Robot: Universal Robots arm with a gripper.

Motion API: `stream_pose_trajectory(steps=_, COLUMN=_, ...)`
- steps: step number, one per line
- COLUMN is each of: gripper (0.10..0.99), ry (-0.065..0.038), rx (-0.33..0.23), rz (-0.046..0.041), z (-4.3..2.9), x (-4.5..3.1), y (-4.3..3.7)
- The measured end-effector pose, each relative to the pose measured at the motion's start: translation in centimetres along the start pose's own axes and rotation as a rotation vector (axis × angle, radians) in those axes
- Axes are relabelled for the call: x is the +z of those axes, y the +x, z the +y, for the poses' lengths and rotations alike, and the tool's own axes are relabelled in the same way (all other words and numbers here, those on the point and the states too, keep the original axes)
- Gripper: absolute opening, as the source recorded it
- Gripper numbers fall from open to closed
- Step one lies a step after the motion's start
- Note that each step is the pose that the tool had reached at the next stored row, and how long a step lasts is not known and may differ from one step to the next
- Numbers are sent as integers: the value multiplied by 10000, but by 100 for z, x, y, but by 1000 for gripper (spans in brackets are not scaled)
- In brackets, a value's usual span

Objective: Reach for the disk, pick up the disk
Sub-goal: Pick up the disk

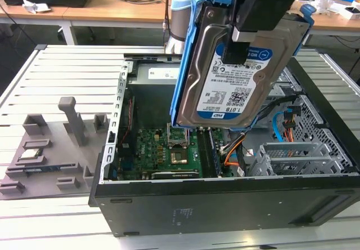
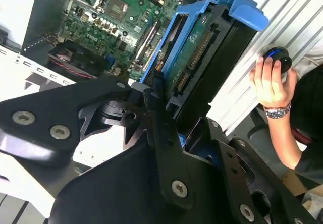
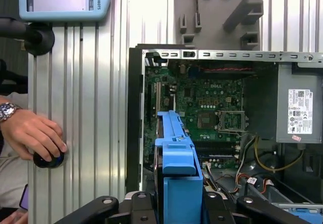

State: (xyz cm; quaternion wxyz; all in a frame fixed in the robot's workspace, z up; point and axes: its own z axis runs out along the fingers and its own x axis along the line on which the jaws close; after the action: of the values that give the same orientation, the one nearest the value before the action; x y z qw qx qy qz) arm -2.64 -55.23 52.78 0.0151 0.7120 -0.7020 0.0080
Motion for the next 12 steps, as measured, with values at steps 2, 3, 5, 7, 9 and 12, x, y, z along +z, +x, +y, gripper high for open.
stream_pose_trajectory(steps=2, gripper=361, ry=1, rx=0, rz=0, z=1, x=3, y=56)
stream_pose_trajectory(steps=3, gripper=361, ry=1, rx=0, rz=0, z=1, x=4, y=73)
stream_pose_trajectory(steps=5, gripper=361, ry=0, rx=0, rz=0, z=2, x=10, y=155)
stream_pose_trajectory(steps=7, gripper=361, ry=2, rx=-1, rz=-146, z=3, x=15, y=208)
stream_pose_trajectory(steps=9, gripper=361, ry=10, rx=-7, rz=-708, z=3, x=16, y=226)
stream_pose_trajectory(steps=12, gripper=361, ry=12, rx=-8, rz=-836, z=3, x=16, y=226)
